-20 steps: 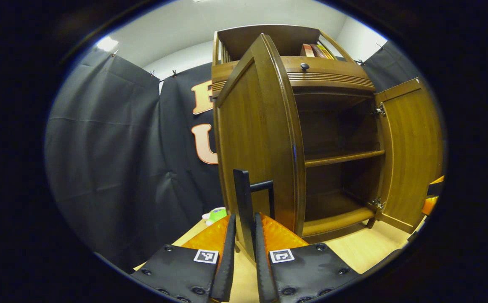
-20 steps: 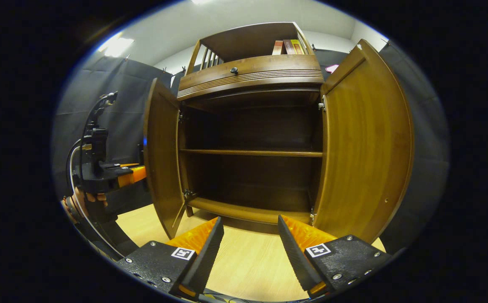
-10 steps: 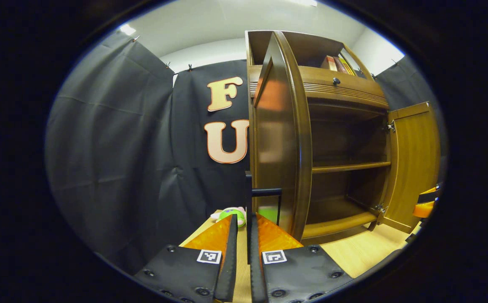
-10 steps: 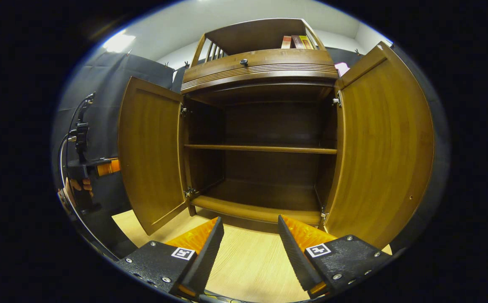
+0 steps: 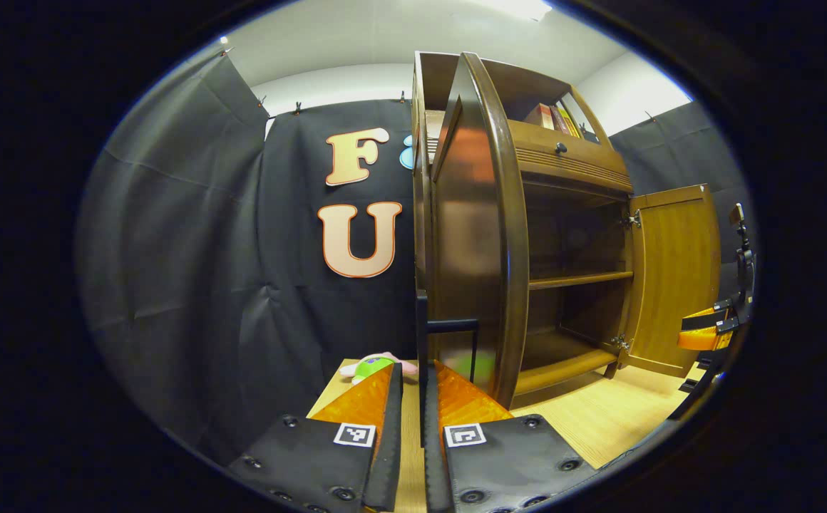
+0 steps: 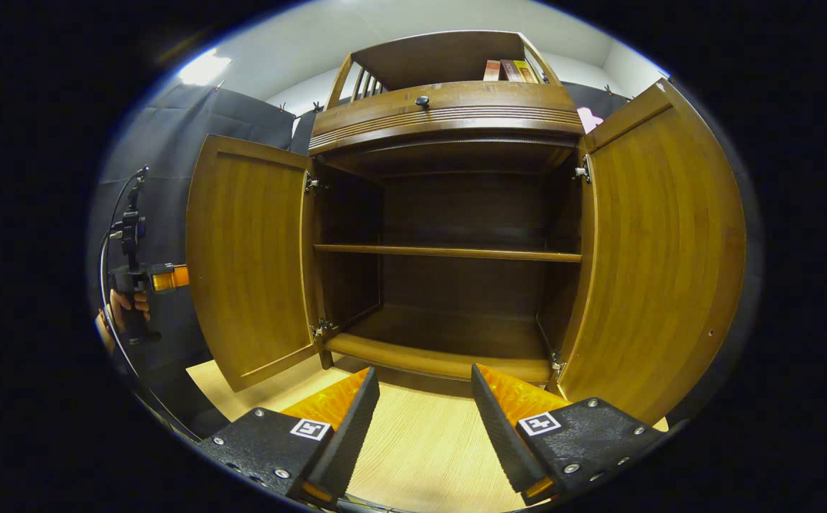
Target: Open the right door of the double-door shoe cabinet with the right hand, and open the left door with the left hand.
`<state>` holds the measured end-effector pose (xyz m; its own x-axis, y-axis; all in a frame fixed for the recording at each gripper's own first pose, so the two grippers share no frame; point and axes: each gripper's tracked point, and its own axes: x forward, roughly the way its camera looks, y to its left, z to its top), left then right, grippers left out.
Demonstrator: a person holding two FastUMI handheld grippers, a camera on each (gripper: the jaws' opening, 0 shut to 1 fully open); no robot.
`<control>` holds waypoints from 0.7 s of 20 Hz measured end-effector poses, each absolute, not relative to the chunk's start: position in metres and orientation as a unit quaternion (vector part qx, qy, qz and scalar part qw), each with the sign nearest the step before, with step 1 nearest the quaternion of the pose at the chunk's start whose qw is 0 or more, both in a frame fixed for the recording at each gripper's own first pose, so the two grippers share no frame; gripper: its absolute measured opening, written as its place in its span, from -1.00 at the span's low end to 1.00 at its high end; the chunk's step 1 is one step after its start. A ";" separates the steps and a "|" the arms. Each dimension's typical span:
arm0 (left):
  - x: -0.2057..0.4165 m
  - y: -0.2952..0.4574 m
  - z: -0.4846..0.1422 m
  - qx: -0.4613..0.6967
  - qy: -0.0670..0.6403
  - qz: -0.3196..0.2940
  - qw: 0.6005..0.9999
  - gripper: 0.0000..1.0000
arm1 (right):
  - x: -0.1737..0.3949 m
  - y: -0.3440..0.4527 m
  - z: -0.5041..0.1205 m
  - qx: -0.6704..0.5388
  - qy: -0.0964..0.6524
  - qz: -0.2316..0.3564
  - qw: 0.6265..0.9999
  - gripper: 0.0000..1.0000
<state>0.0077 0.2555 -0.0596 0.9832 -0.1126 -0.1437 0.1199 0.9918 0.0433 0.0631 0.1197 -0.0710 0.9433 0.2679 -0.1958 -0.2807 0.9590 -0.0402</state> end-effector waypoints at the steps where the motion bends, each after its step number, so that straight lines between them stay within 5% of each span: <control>1: 0.008 0.255 -0.058 0.029 0.072 -0.062 0.995 -0.48 | 0.063 0.119 -0.070 -0.034 0.093 0.138 0.985 0.61; 2: 0.007 0.253 -0.059 0.033 0.074 -0.063 0.995 -0.48 | 0.063 0.118 -0.069 -0.034 0.093 0.137 0.986 0.61; 3: 0.005 0.252 -0.059 0.041 0.078 -0.061 0.994 -0.48 | 0.063 0.116 -0.068 -0.035 0.092 0.135 0.986 0.39; 7: -0.025 0.271 -0.058 0.090 0.098 -0.032 0.991 -0.67 | 0.060 0.107 -0.070 -0.037 0.094 0.129 0.987 0.39; 8: -0.032 0.266 -0.056 0.089 0.099 -0.033 0.991 -0.57 | 0.060 0.105 -0.072 -0.037 0.096 0.130 0.986 0.84; 14: -0.050 0.206 -0.028 0.115 0.073 -0.043 0.990 -0.60 | 0.062 0.098 -0.068 -0.034 0.089 0.147 0.985 0.83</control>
<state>-0.0497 0.2056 -0.0280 0.9856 -0.0677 -0.1550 0.1015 0.9697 0.2221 0.0617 0.0980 -0.0676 0.9408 0.2834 -0.1859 -0.2954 0.9546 -0.0397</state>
